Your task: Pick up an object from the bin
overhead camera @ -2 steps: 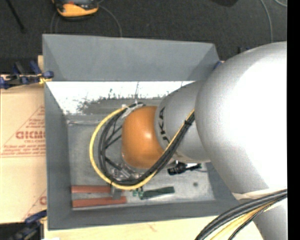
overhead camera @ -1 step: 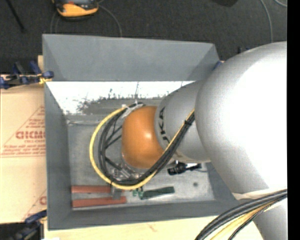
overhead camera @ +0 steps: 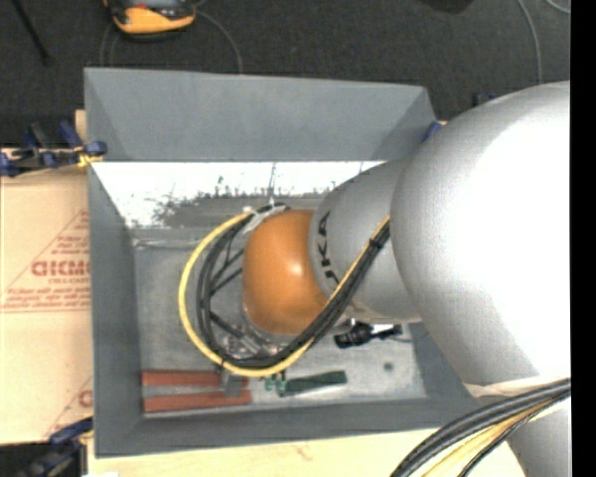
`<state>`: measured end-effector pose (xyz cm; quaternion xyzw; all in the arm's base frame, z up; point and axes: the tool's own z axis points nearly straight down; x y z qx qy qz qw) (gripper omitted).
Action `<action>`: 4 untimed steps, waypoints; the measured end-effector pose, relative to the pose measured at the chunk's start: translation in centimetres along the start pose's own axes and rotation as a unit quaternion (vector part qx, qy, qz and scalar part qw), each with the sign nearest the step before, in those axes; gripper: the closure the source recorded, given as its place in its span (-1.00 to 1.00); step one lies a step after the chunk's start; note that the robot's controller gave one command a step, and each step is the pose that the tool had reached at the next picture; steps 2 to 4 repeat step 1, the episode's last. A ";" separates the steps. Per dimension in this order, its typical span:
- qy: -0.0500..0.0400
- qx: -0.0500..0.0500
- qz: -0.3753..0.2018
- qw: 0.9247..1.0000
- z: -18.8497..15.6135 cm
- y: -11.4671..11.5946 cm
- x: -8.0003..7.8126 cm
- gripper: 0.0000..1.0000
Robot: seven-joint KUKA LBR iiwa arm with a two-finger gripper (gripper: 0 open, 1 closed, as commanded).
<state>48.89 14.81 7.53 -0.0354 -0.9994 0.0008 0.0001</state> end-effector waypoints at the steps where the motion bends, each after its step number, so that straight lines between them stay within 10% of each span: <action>1: 0.004 0.001 0.000 1.000 -1.9 -0.1 0.2 1.00; 4: 0.004 0.001 0.000 1.000 -1.9 -0.1 0.2 1.00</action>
Offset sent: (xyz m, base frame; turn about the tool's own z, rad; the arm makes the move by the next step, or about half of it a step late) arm -0.0001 0.0002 0.0396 0.0000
